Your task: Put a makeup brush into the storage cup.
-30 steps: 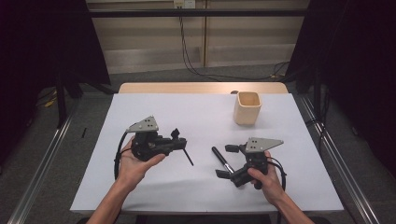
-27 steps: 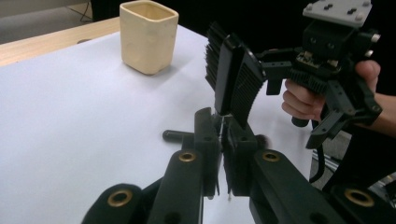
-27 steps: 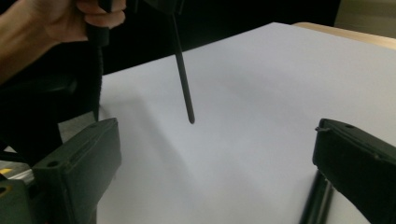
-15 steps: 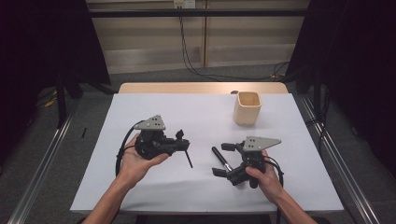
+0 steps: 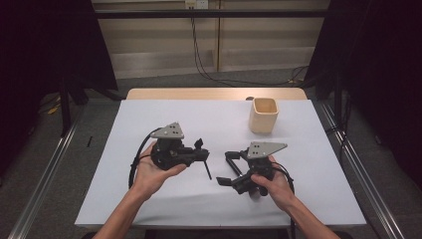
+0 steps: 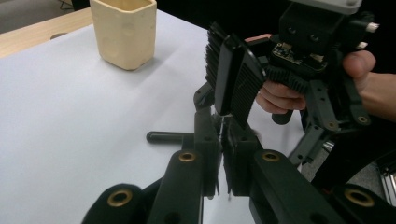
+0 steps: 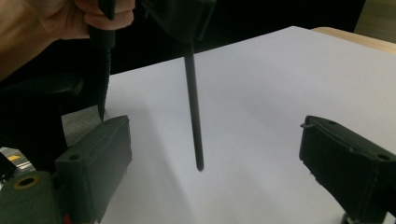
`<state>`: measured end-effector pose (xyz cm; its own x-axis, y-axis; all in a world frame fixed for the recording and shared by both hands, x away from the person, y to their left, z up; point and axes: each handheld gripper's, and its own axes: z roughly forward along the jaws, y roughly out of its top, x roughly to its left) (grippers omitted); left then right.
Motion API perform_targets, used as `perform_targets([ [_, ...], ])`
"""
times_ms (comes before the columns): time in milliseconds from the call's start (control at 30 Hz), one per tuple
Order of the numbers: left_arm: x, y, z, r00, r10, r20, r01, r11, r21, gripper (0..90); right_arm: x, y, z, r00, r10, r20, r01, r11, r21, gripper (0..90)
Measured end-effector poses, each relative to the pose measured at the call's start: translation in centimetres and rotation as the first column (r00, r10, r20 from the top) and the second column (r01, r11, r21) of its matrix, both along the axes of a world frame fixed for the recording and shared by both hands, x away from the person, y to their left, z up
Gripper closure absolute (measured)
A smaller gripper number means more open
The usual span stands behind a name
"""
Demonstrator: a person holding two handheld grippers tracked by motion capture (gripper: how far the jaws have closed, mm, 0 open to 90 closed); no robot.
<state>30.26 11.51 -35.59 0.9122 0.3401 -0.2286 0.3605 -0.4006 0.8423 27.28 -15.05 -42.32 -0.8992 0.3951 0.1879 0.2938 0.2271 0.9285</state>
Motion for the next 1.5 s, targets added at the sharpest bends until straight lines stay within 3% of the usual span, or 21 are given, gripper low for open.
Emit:
perform_targets([
  [167, 0.2, -0.4, -0.2, 0.9999, -0.008, -0.01, 0.008, 1.0, -0.004, 85.4, 0.1, 1.0, 0.3, 0.999, 0.043, 0.011, -0.043, 0.9991, -0.001, 9.0],
  [233, 0.2, -0.6, -0.3, 0.9998, -0.011, -0.014, 0.01, 0.9999, -0.007, 85.4, 0.2, 1.5, 0.3, 0.9995, 0.029, 0.016, -0.028, 0.9992, -0.029, 10.6],
  [333, 0.3, -0.8, -0.3, 0.9998, -0.013, -0.016, 0.013, 0.9999, -0.011, 85.4, 0.3, 1.9, 0.3, 0.9996, 0.028, 0.002, -0.028, 0.9995, -0.013, 15.1],
  [500, 0.3, -1.1, -0.4, 0.9997, -0.019, -0.012, 0.019, 0.9997, -0.014, 85.5, 0.6, 2.1, 0.1, 0.9996, 0.028, 0.004, -0.028, 0.9996, -0.008, 28.9],
  [600, 0.3, -1.2, -0.5, 0.9997, -0.02, -0.017, 0.02, 0.9997, -0.017, 85.4, 0.8, 2.2, 0.0, 0.9995, 0.016, 0.027, -0.015, 0.9999, -0.008, 35.8],
  [700, 0.3, -1.3, -0.5, 0.9997, -0.021, -0.012, 0.021, 0.9997, -0.009, 85.4, 0.9, 2.2, 0.0, 0.9992, 0.03, 0.027, -0.03, 0.9996, 0.001, 52.1],
  [833, 0.5, -1.3, -0.7, 0.9998, -0.01, -0.015, 0.01, 0.9999, -0.007, 85.4, 1.0, 2.1, -0.1, 0.9995, 0.03, 0.009, -0.03, 0.9995, 0.013, 67.1],
  [1067, 0.6, -1.5, -0.9, 0.9998, -0.003, -0.022, 0.003, 0.9999, -0.011, 85.5, 1.1, 1.9, -0.1, 0.9998, 0.02, 0.003, -0.02, 0.9992, 0.034, 75.6],
  [1167, 0.5, -1.6, -1.0, 0.9997, -0.009, -0.021, 0.009, 0.9999, -0.013, 85.4, 1.0, 1.8, 0.0, 1.0, 0.009, 0.0, -0.009, 0.9996, 0.029, 84.2],
  [1500, 0.6, -1.7, -1.2, 0.9998, 0.005, -0.021, -0.005, 0.9993, -0.038, 85.0, 1.0, 1.7, 0.0, 1.0, -0.002, 0.004, 0.002, 0.9996, 0.027, 86.4],
])
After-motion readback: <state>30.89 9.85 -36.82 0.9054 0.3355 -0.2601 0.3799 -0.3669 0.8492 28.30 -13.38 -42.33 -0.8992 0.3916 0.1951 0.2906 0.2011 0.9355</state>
